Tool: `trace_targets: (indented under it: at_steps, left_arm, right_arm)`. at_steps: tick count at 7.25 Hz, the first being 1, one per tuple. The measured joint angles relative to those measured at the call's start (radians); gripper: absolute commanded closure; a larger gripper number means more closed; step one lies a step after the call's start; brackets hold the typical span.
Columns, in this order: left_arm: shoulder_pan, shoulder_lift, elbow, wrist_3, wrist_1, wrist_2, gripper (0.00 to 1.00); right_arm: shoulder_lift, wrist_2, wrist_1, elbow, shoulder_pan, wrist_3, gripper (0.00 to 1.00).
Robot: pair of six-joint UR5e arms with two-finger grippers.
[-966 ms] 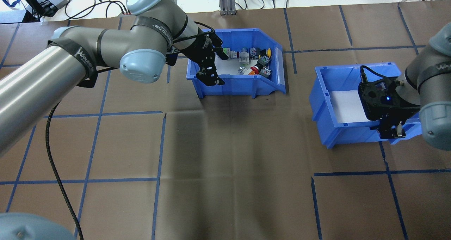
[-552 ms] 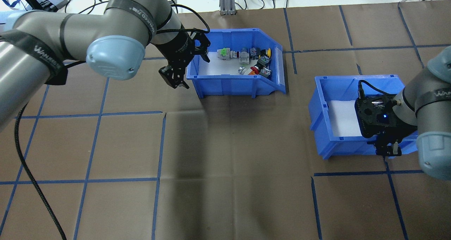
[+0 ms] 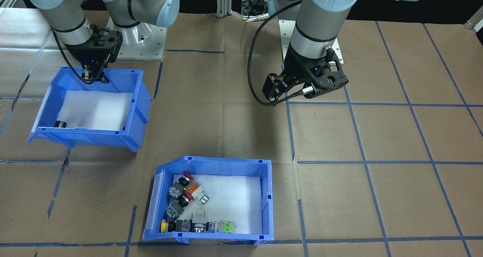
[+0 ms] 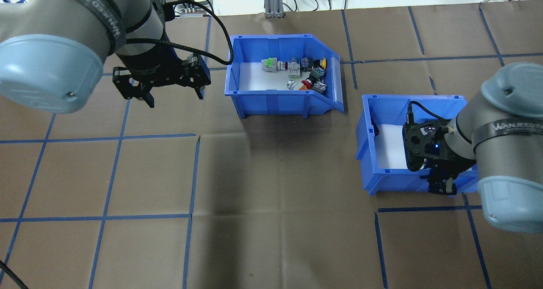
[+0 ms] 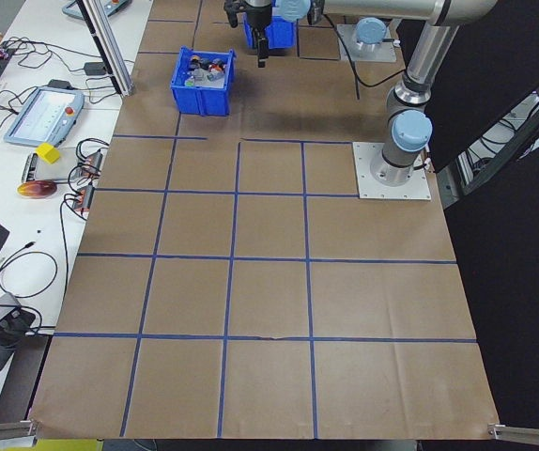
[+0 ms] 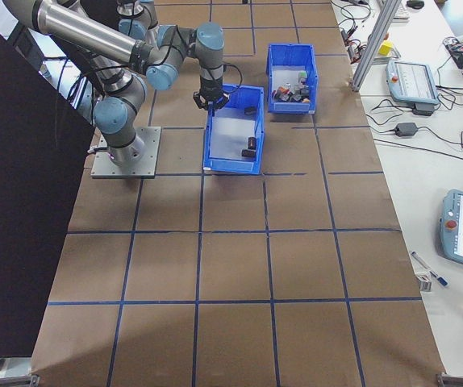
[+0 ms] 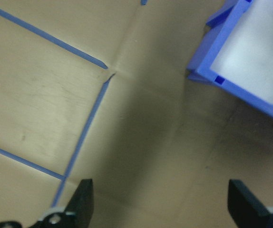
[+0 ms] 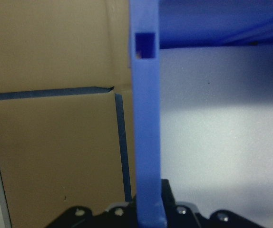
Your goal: Place button box in front
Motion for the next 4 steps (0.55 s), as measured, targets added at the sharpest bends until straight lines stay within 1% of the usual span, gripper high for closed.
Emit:
trace_targets:
  at_steps: [2, 4]
  left_arm:
    - [0.026, 0.065, -0.001, 0.102, -0.064, 0.0, 0.01]
    - [0.063, 0.097, -0.013, 0.123, -0.072, -0.002, 0.02]
  right_arm:
    - [0.003, -0.002, -0.019, 0.0, 0.172, 0.145, 0.89]
    - [0.017, 0.0, -0.059, -0.002, 0.339, 0.315, 0.89]
